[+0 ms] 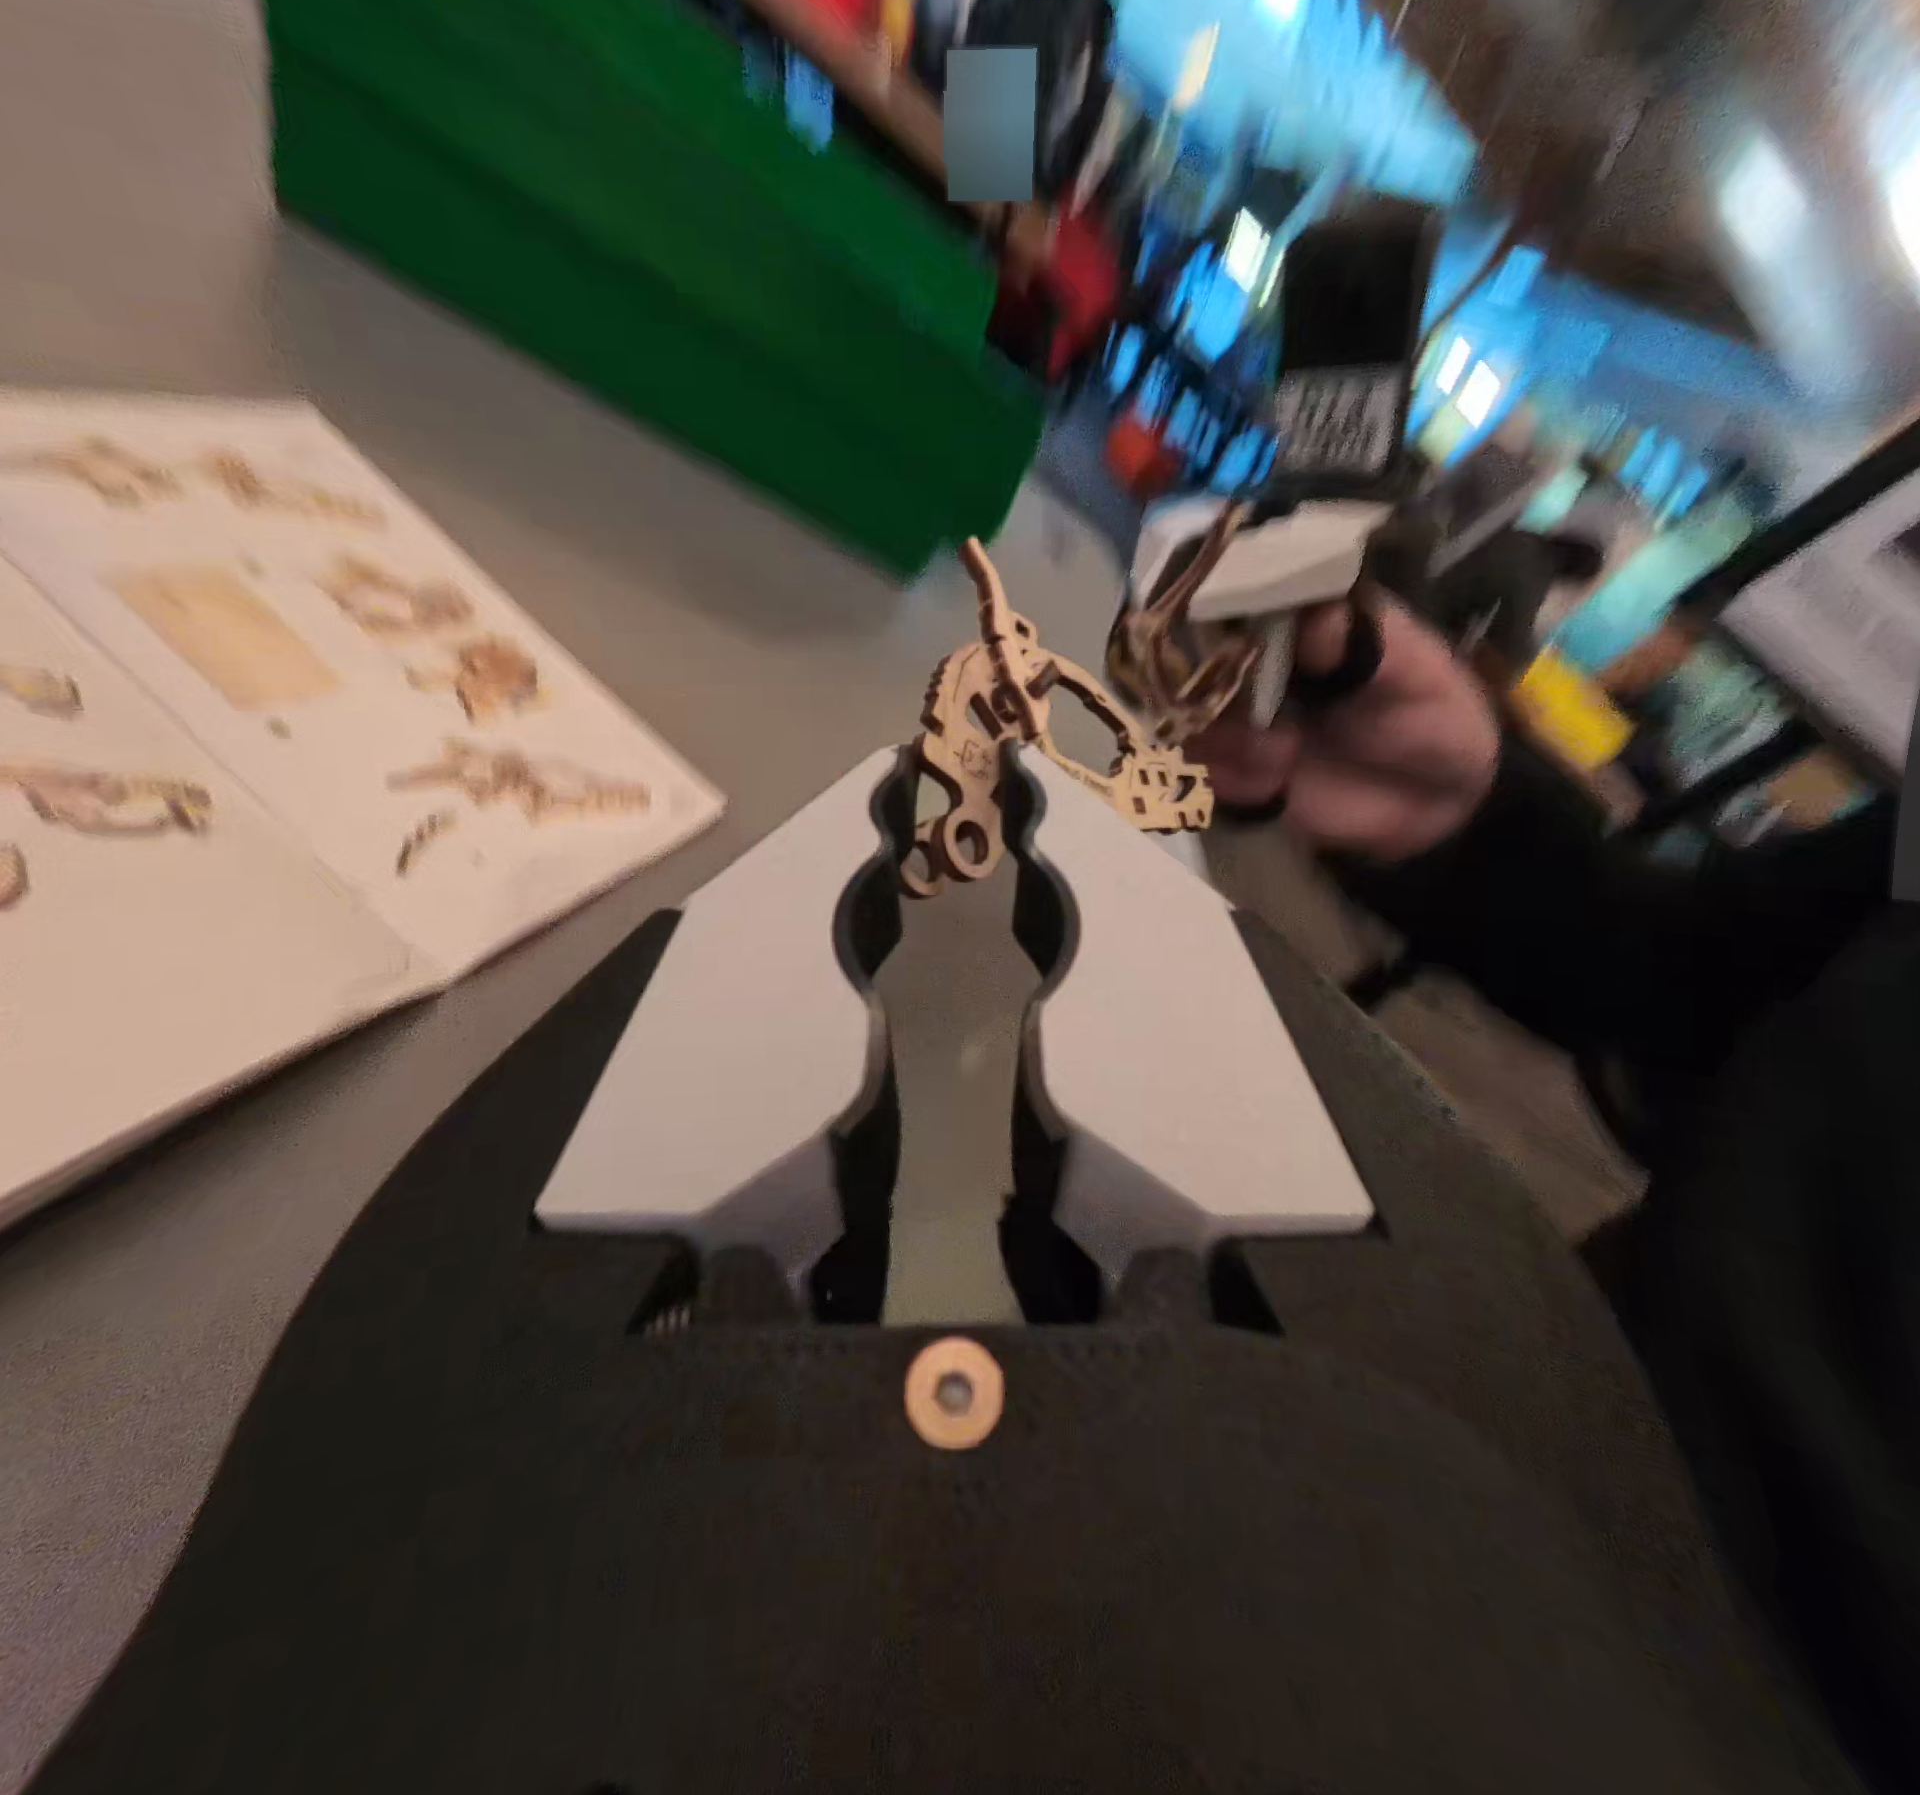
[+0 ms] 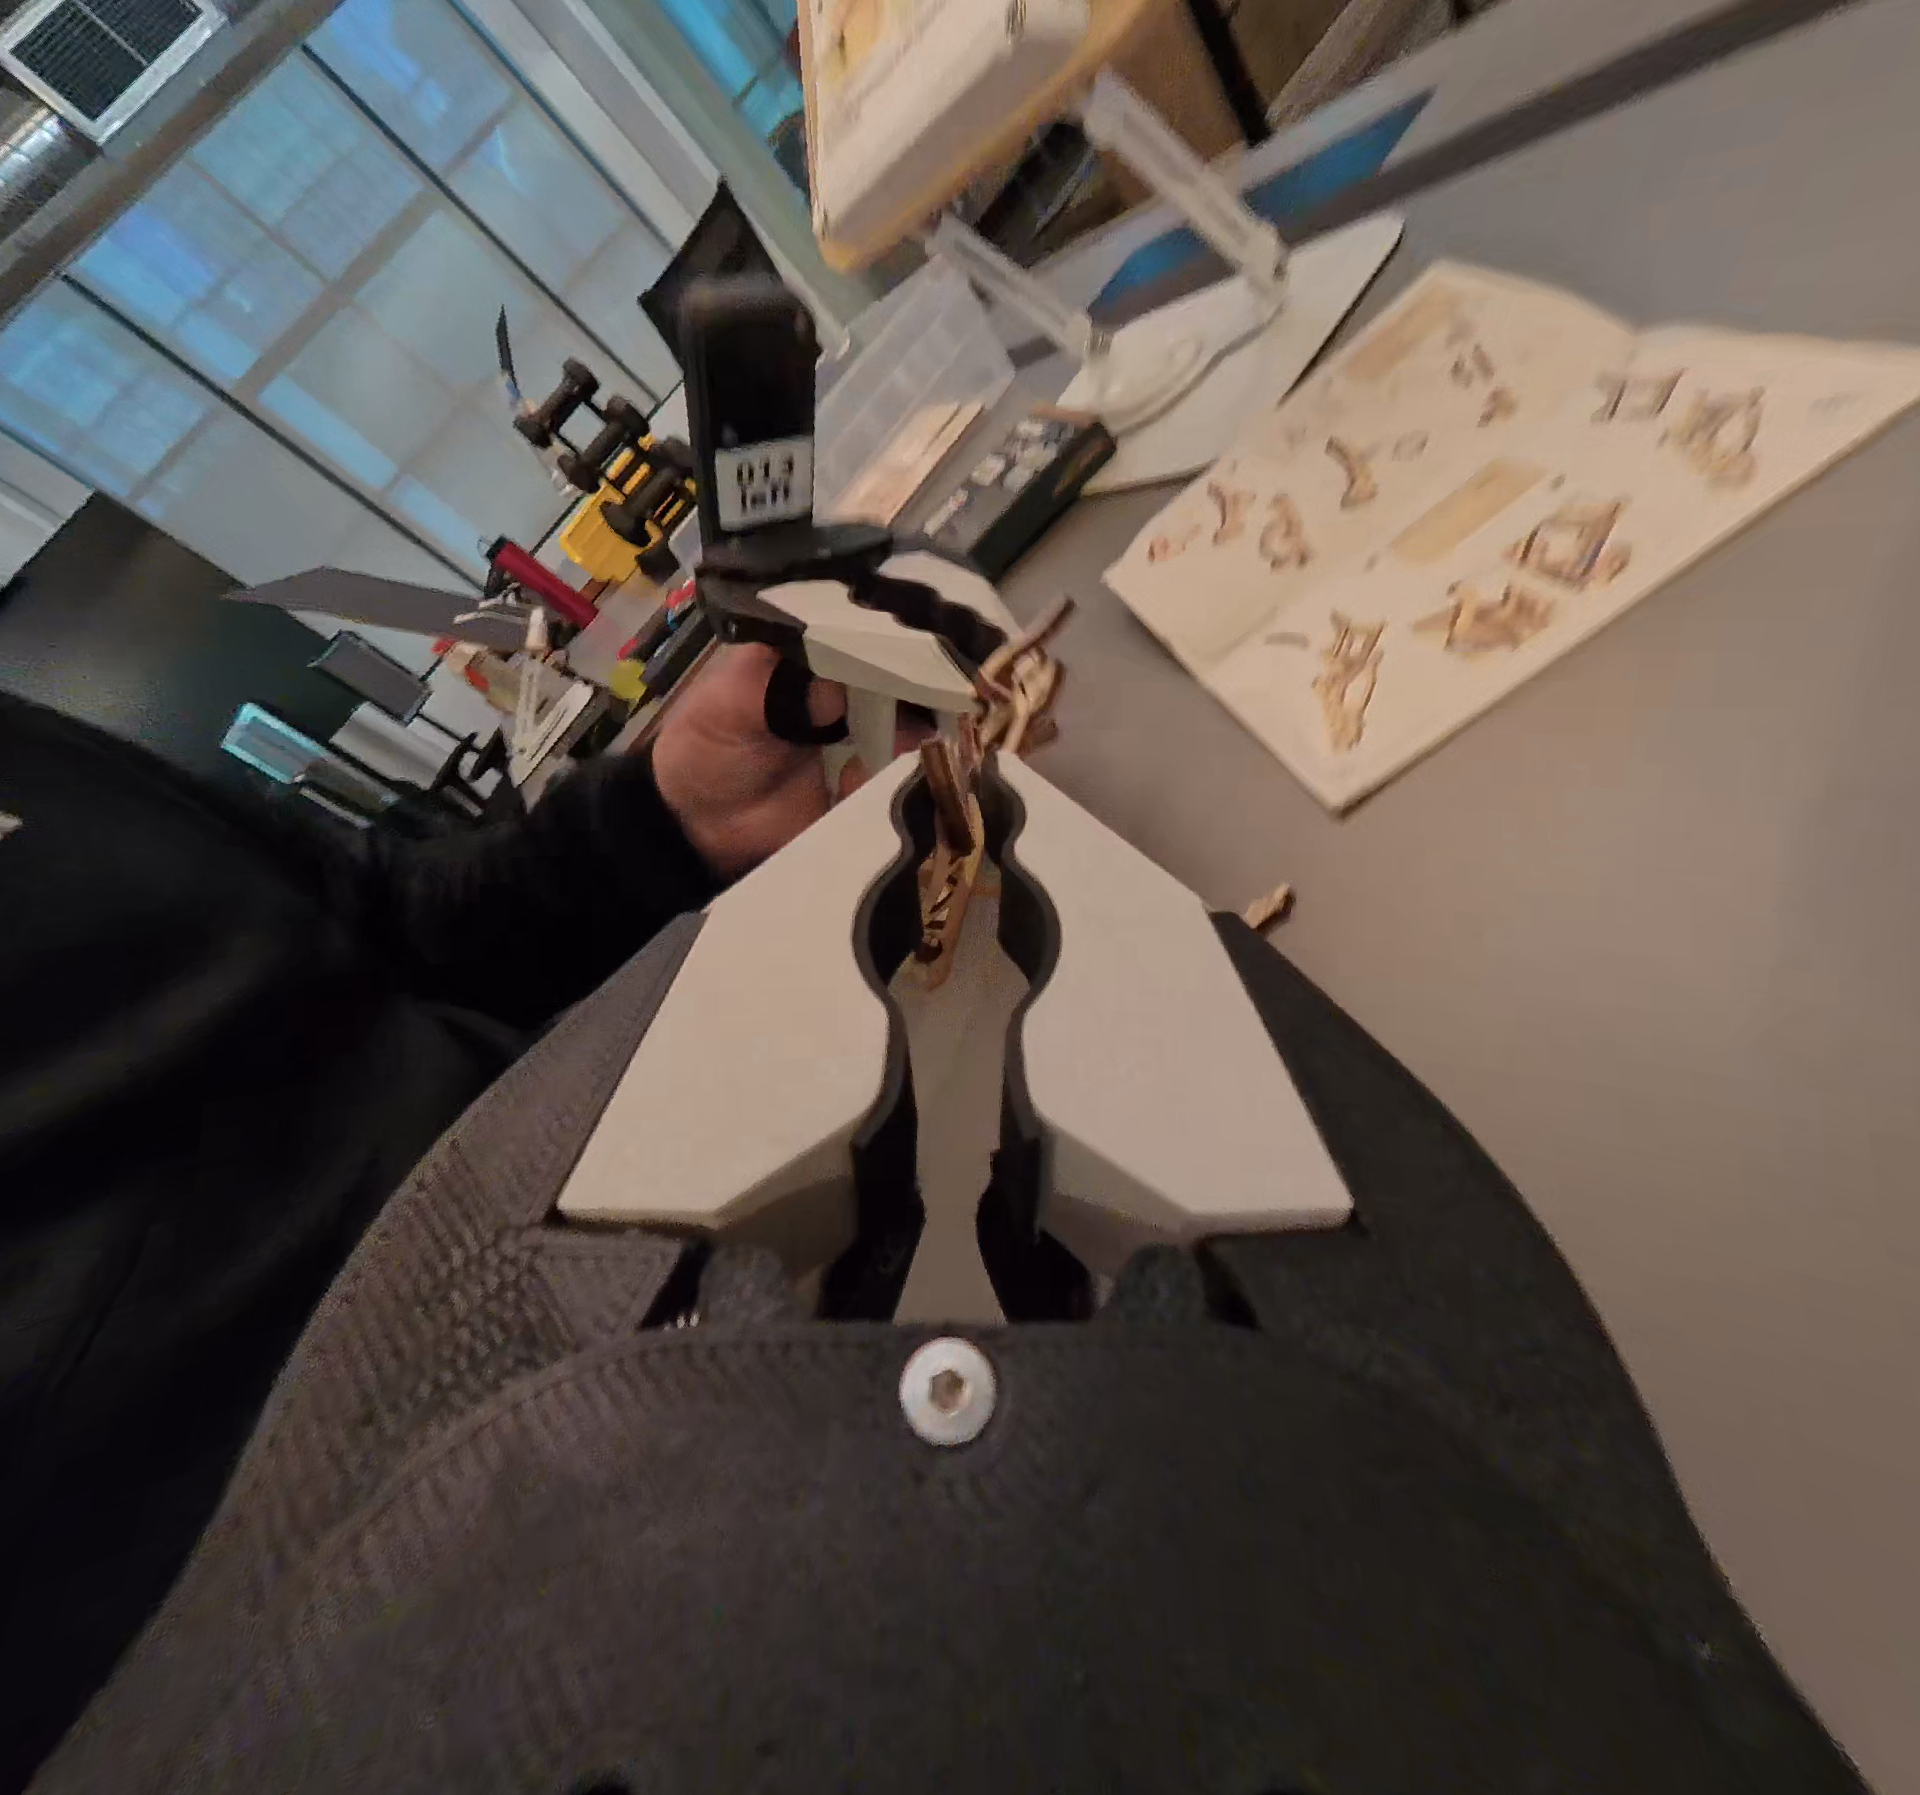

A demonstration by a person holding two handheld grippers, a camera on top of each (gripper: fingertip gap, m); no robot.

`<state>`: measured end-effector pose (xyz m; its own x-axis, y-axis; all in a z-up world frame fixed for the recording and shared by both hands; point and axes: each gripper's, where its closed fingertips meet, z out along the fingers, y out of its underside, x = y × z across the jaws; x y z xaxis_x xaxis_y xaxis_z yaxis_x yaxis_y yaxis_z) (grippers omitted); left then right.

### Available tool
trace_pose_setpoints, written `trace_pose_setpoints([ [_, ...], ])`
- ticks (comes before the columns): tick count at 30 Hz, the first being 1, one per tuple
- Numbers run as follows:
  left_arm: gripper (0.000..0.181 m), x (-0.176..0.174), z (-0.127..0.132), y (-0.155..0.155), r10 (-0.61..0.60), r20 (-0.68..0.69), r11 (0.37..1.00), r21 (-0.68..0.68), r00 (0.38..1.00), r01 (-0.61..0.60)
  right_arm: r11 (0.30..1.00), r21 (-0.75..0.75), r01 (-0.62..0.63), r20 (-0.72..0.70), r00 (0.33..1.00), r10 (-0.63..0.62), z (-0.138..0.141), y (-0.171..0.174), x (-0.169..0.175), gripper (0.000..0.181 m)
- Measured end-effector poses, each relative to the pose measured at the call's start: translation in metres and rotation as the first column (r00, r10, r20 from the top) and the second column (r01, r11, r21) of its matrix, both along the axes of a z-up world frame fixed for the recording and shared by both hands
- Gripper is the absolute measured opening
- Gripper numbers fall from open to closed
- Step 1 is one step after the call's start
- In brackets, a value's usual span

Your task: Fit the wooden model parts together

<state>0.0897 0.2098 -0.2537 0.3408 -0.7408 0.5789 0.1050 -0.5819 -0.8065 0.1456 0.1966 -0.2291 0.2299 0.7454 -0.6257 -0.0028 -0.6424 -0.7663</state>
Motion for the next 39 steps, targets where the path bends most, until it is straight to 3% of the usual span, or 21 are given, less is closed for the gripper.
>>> trace_pose_setpoints([
  [4,0.013,-0.019,0.053,0.016,0.128,0.382,0.987,0.039,0.915,-0.155,0.992,0.117,0.048,-0.005,0.999,-0.048,0.048,0.021,0.000,0.004],
  [7,0.013,-0.025,0.080,0.021,0.099,0.613,0.993,-0.012,0.784,-0.117,0.980,0.188,0.072,0.014,0.997,-0.076,0.078,0.033,-0.005,0.004],
  [9,0.013,-0.013,0.071,0.025,0.113,0.506,0.987,0.045,0.855,-0.157,0.972,0.220,0.086,0.022,0.995,-0.093,0.095,0.037,-0.008,0.004],
  [14,0.013,-0.002,0.068,0.024,0.173,0.240,0.942,0.241,0.955,-0.232,0.955,0.283,0.086,0.082,0.990,-0.113,0.119,0.041,-0.020,0.004],
  [18,0.013,0.001,0.084,0.022,0.211,0.141,0.898,0.363,0.967,-0.249,0.948,0.310,0.077,0.150,0.980,-0.128,0.118,0.043,-0.032,0.004],
  [26,0.013,-0.002,0.098,0.012,0.300,0.001,0.849,0.455,0.954,-0.268,0.903,0.414,0.112,0.261,0.936,-0.236,0.116,0.046,-0.043,0.004],
  [34,0.013,0.006,0.090,0.008,0.320,-0.112,0.847,0.479,0.941,-0.231,0.820,0.568,0.070,0.456,0.803,-0.384,0.104,0.052,-0.041,0.004],
  [35,0.001,0.006,0.090,0.007,0.316,-0.114,0.845,0.486,0.942,-0.225,0.818,0.572,0.064,0.468,0.793,-0.390,0.103,0.052,-0.041,0.004],
  [39,0.001,0.006,0.089,0.008,0.320,-0.115,0.844,0.485,0.941,-0.228,0.820,0.571,0.051,0.490,0.780,-0.389,0.099,0.051,-0.043,0.004],
])
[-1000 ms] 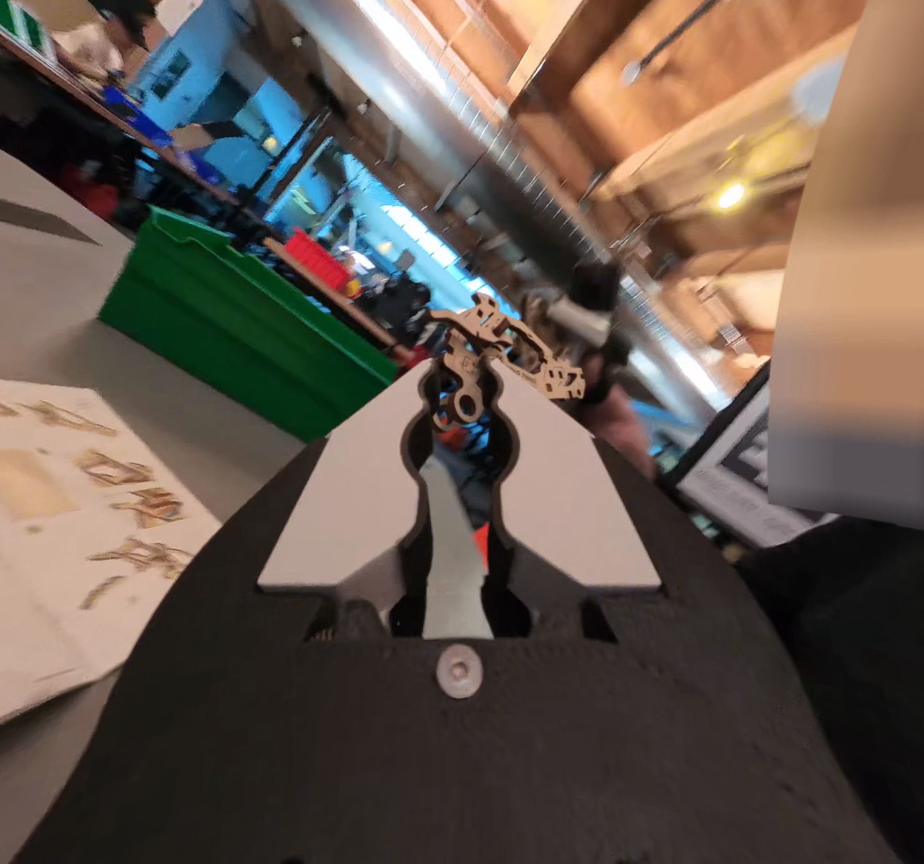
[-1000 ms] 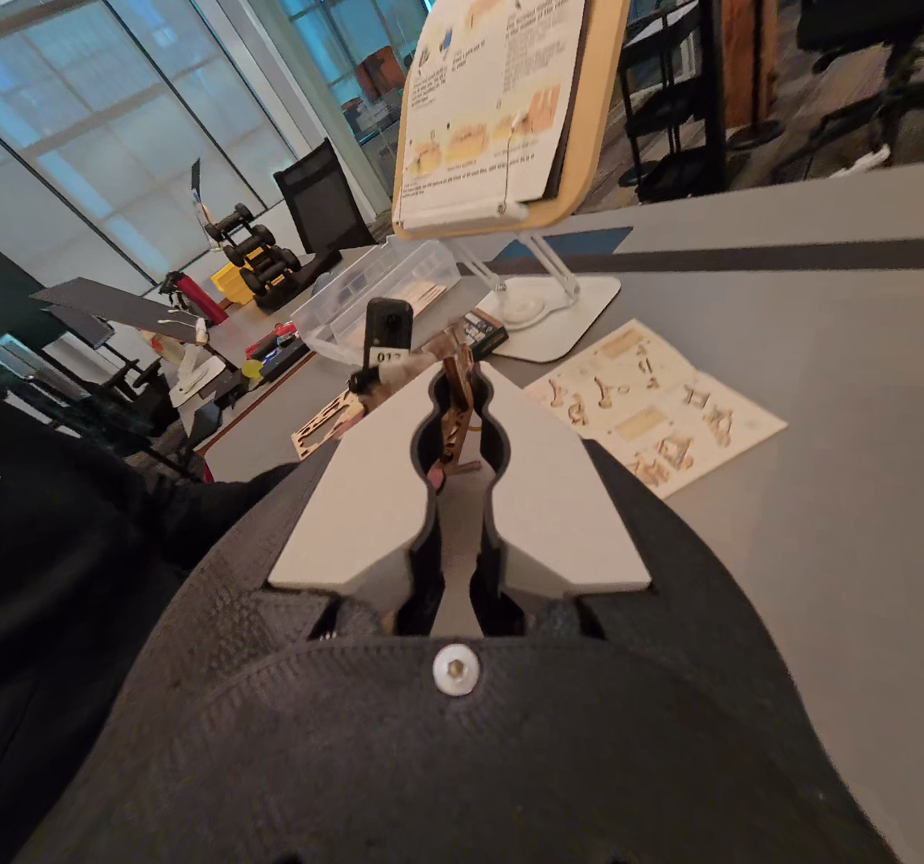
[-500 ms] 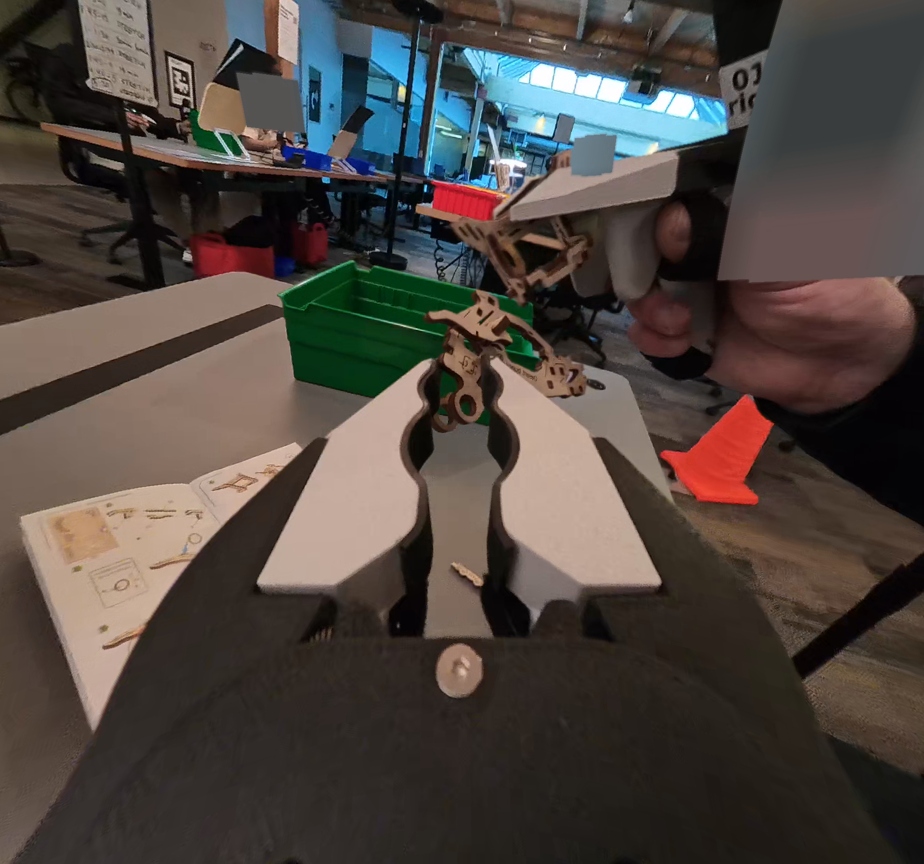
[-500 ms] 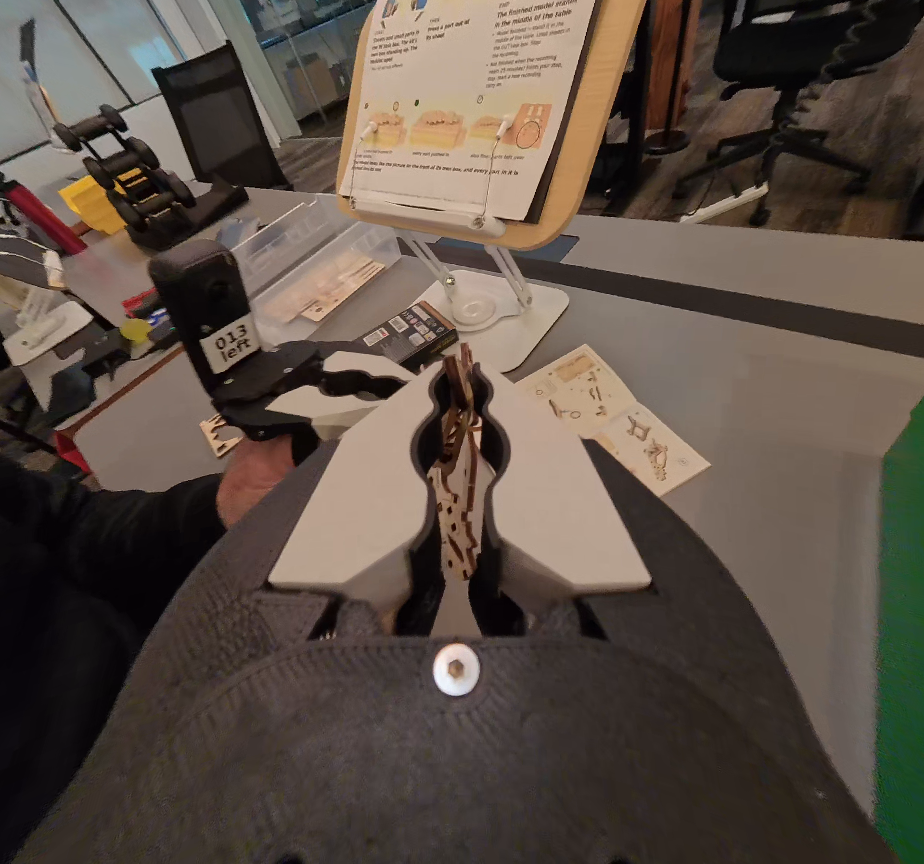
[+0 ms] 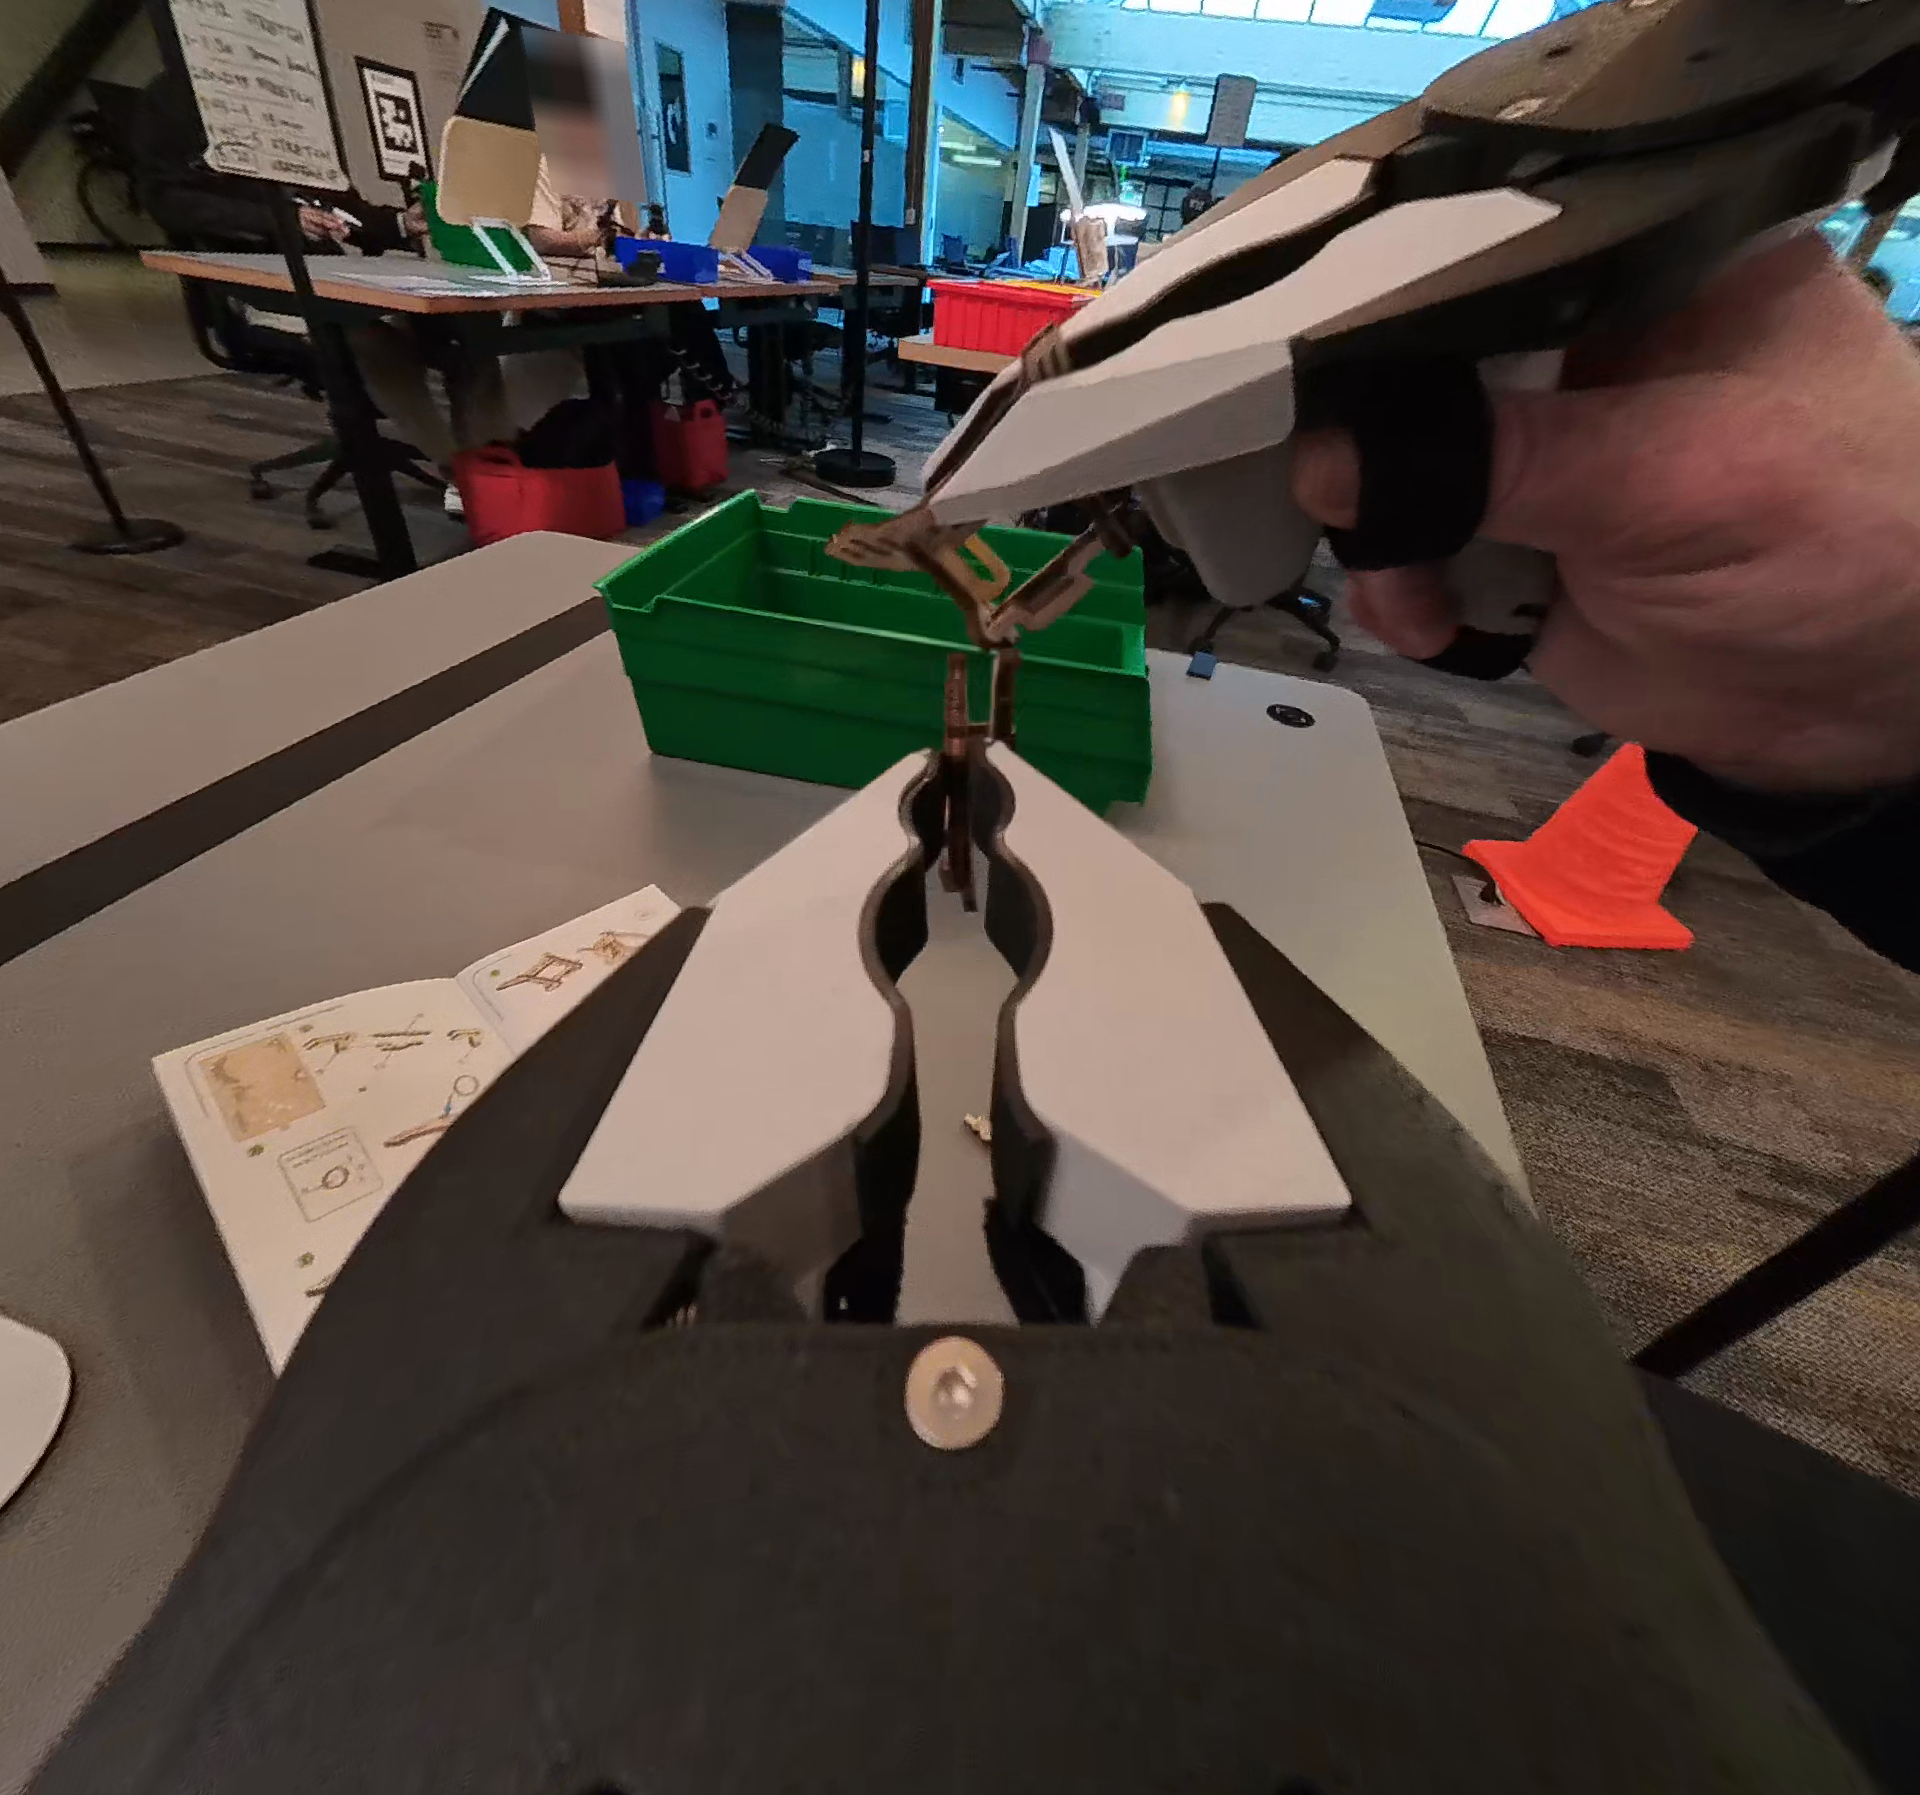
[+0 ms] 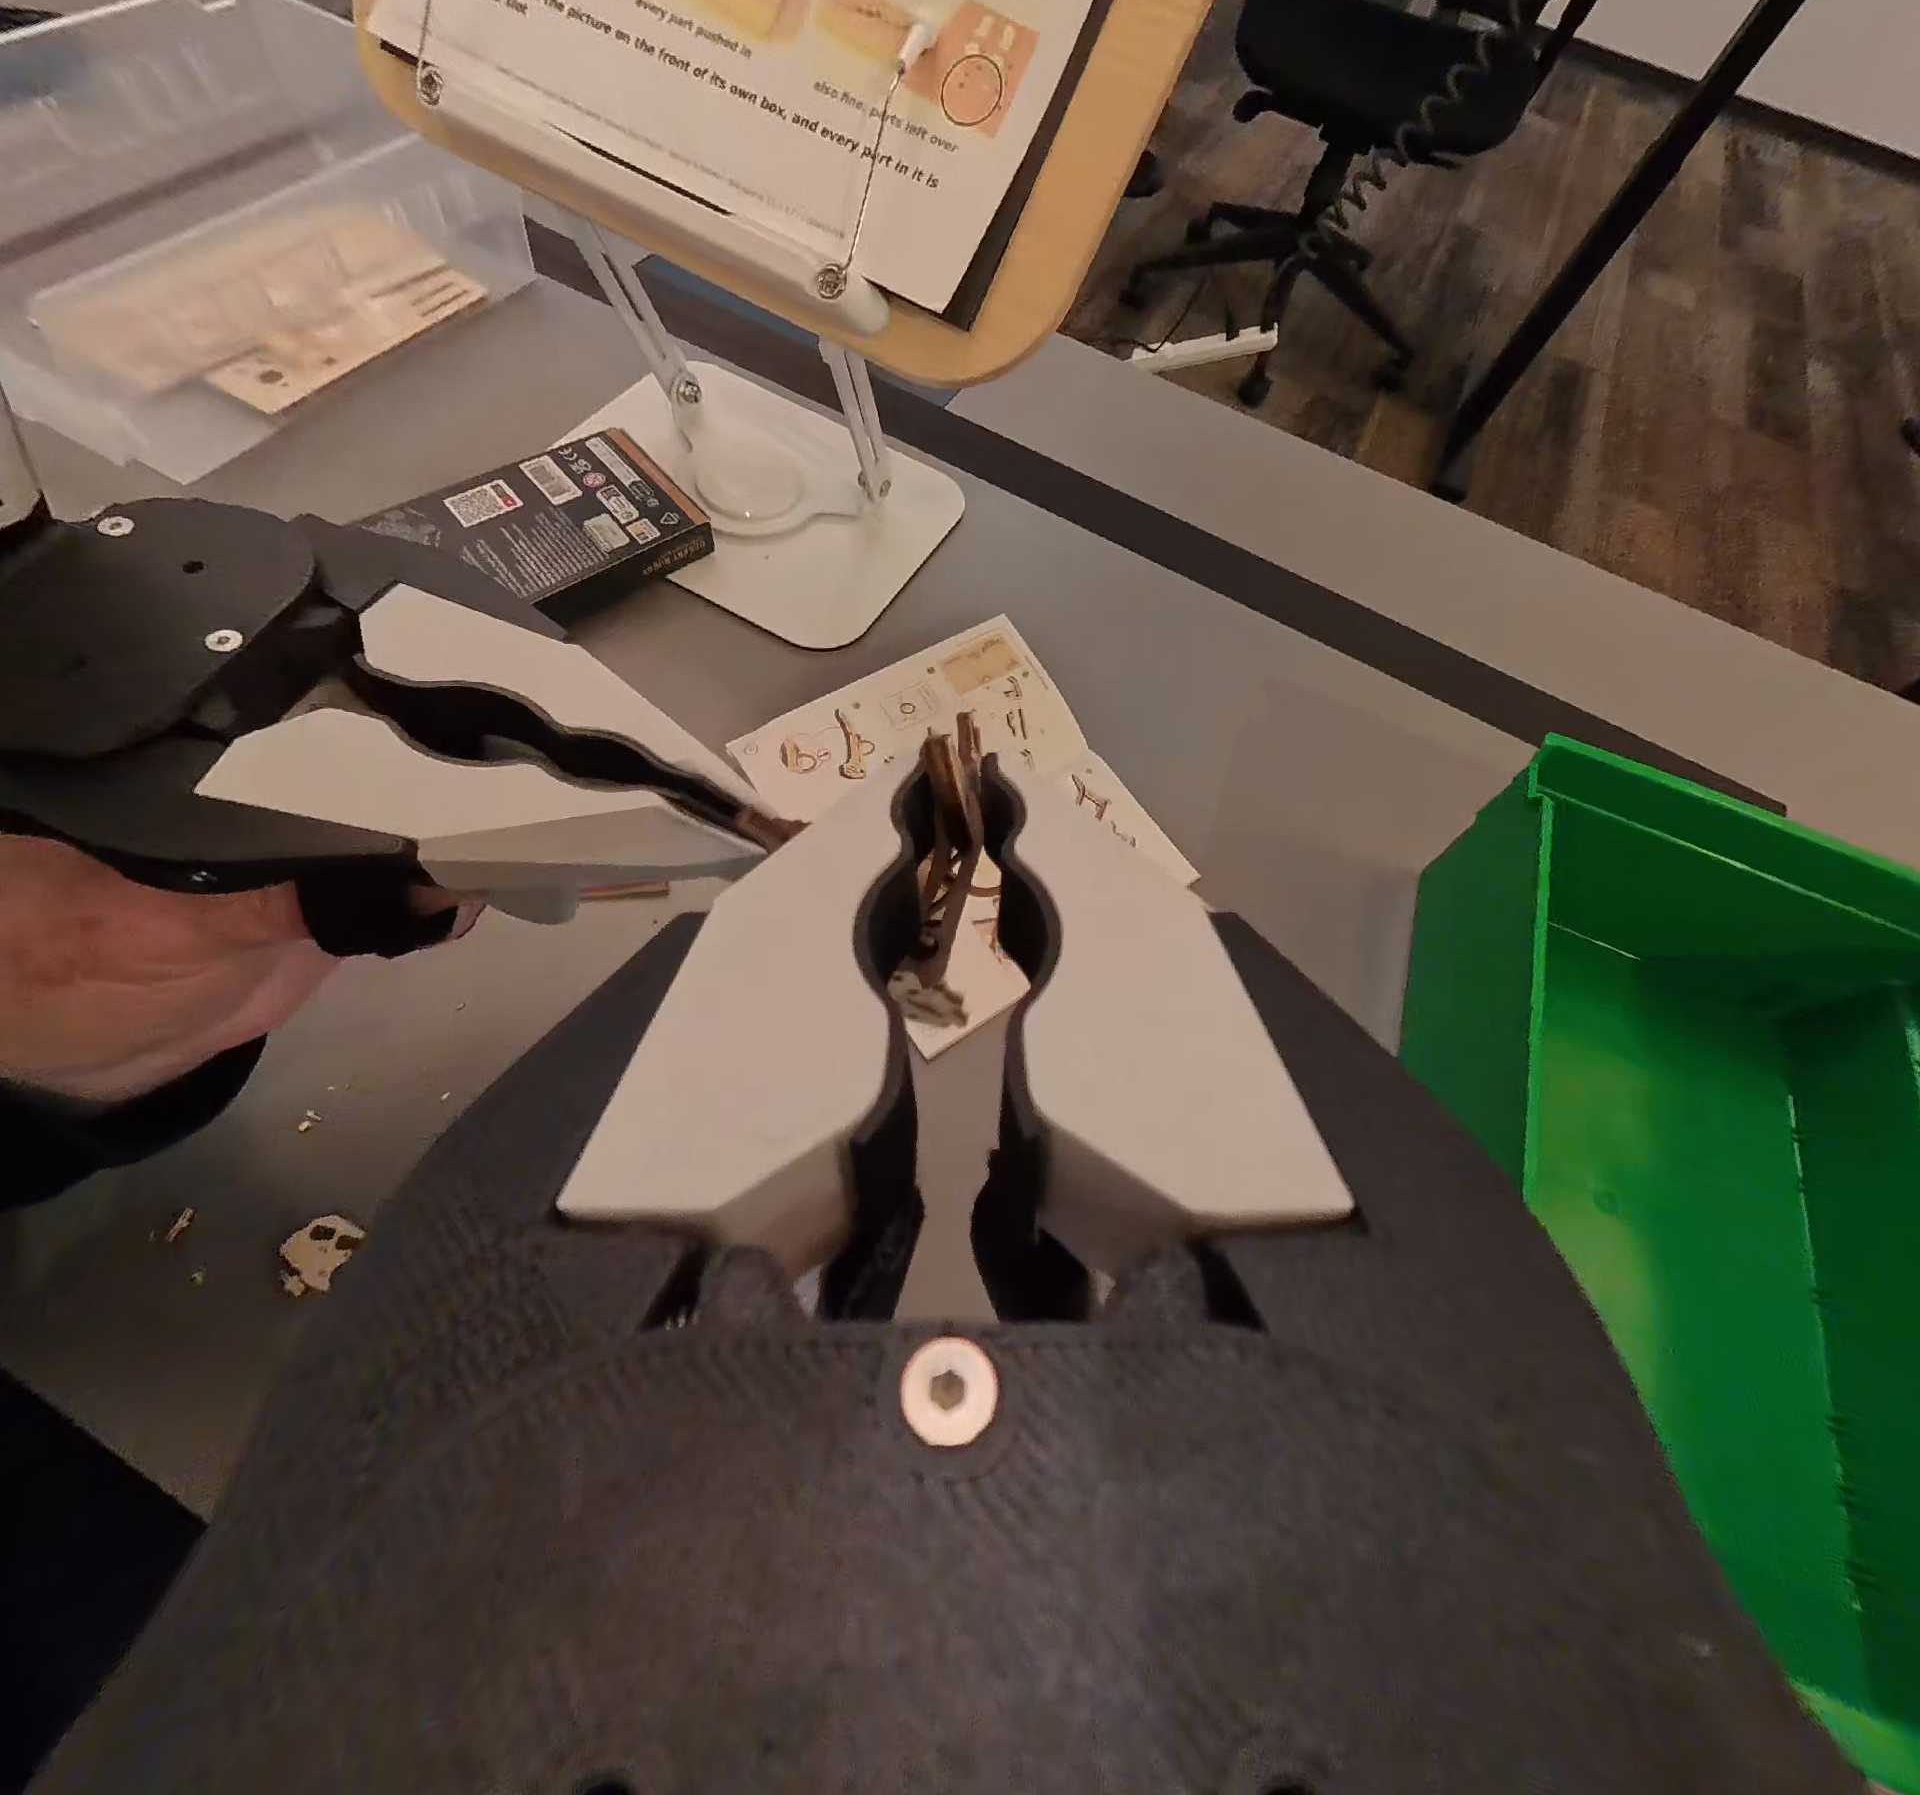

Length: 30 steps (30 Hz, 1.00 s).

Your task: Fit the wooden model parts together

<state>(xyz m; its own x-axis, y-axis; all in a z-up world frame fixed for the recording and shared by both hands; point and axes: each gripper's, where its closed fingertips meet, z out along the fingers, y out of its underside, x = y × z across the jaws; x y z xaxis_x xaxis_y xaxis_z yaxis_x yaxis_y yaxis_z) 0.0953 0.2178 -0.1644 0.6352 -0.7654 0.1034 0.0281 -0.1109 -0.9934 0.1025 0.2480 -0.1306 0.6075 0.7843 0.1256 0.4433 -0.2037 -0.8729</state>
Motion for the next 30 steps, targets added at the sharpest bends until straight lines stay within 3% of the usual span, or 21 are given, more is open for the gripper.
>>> trace_pose_setpoints([
  [7,0.001,-0.003,-0.021,0.007,-0.030,0.014,0.996,-0.083,0.999,0.031,0.997,-0.075,-0.014,-0.139,0.990,0.003,-0.006,0.000,0.013,0.004],
  [14,0.001,0.003,-0.004,0.001,-0.073,0.149,0.992,-0.089,0.986,0.087,0.990,0.104,-0.100,-0.295,0.947,0.127,0.014,-0.013,0.014,0.004],
  [18,0.000,0.006,0.007,-0.006,-0.097,0.199,0.989,-0.087,0.975,0.117,0.970,0.187,-0.156,-0.290,0.934,0.206,0.018,-0.023,0.009,0.004],
  [26,0.000,0.008,0.025,-0.017,-0.065,0.148,0.998,0.005,0.987,0.065,0.917,0.338,-0.213,-0.268,0.912,0.311,0.028,-0.037,0.004,0.004],
  [30,0.000,0.005,0.031,-0.019,-0.047,0.131,0.999,0.033,0.990,0.043,0.919,0.344,-0.193,-0.354,0.880,0.317,0.036,-0.039,0.011,0.004],
])
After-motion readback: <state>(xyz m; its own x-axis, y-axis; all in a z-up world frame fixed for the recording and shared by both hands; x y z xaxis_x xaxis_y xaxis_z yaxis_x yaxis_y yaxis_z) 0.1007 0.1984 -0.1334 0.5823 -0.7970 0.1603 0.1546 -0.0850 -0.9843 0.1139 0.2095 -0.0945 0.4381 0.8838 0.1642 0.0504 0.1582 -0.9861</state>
